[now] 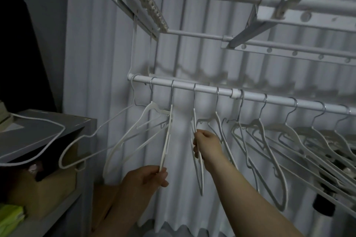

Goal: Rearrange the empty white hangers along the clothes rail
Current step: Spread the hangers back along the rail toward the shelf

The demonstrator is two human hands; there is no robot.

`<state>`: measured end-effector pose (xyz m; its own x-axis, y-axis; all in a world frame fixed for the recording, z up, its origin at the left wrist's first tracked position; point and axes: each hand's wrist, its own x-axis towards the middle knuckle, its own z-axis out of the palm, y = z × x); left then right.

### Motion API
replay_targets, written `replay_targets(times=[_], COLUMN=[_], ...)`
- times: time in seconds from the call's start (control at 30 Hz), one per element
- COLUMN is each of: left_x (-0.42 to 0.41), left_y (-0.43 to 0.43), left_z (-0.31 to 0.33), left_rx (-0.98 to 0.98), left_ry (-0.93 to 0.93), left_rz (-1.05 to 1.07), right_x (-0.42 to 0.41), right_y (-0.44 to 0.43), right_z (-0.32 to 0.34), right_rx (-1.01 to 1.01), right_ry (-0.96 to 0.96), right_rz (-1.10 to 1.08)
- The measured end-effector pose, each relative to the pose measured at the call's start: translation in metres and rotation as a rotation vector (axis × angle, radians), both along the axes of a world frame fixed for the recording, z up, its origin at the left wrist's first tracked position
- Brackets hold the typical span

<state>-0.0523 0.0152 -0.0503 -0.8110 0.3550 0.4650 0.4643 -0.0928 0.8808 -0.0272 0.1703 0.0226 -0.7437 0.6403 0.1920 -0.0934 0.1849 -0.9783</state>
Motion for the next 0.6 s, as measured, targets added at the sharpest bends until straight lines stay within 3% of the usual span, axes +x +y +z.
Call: replay_targets(times=[0.6], left_x=[0.001], left_y=[0.017], left_z=[-0.004], left_rx=[0.002], left_ry=[-0.023], left_rz=[-0.016], right_x=[0.002], right_y=[0.013], right_z=[-0.003], right_rx=[0.007], right_ry=[-0.025], right_rz=[-0.002])
